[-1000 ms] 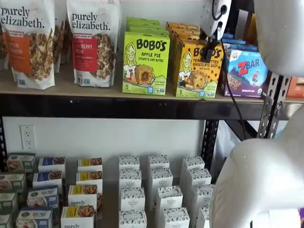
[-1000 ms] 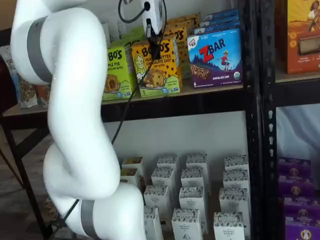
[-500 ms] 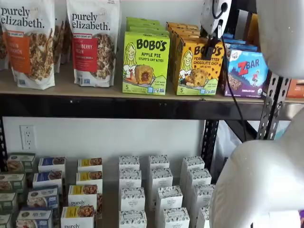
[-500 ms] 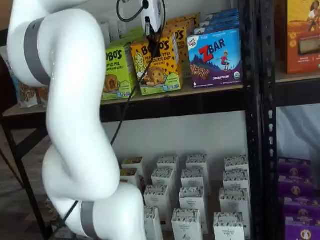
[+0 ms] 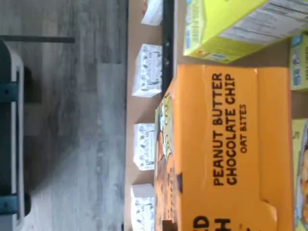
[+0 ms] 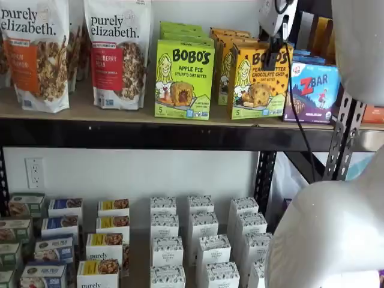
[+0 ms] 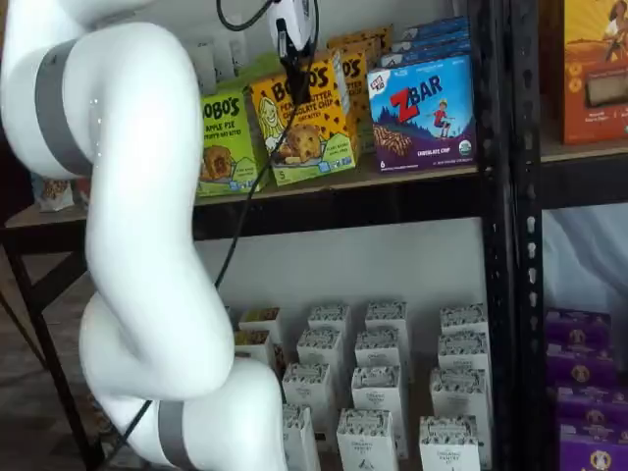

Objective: Pick up the orange box on the top shelf, the fifth box from the left

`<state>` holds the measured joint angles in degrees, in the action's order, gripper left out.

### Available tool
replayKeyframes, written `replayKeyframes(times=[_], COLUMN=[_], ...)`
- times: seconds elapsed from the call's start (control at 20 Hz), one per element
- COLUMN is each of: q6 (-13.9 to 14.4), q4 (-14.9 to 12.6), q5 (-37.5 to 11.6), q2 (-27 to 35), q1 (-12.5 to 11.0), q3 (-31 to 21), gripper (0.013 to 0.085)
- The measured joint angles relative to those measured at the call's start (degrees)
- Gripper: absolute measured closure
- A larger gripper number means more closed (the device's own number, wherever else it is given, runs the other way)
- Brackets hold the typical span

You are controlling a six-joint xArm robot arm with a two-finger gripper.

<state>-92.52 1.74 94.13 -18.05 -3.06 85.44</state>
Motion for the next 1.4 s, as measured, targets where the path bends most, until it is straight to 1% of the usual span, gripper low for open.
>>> replayKeyframes(times=[0.3,0.45,0.75,1.05,1.4], q6=[0.5,0.7,1.2,1.3,2.1], q4=[-1.9,-2.1,-1.1,0.9,1.5], q5=[5.5,7.3,10.5,13.2,13.3], q2=[-2.2,-3.6,-6.1,-8.0,-10.9], q1=[0.9,1.2,1.3,0.7,1.4], q3=[0.7,0.1,-0.9,-1.9,-5.2], gripper=[0.073,0.073,0.073,0.073,0.073])
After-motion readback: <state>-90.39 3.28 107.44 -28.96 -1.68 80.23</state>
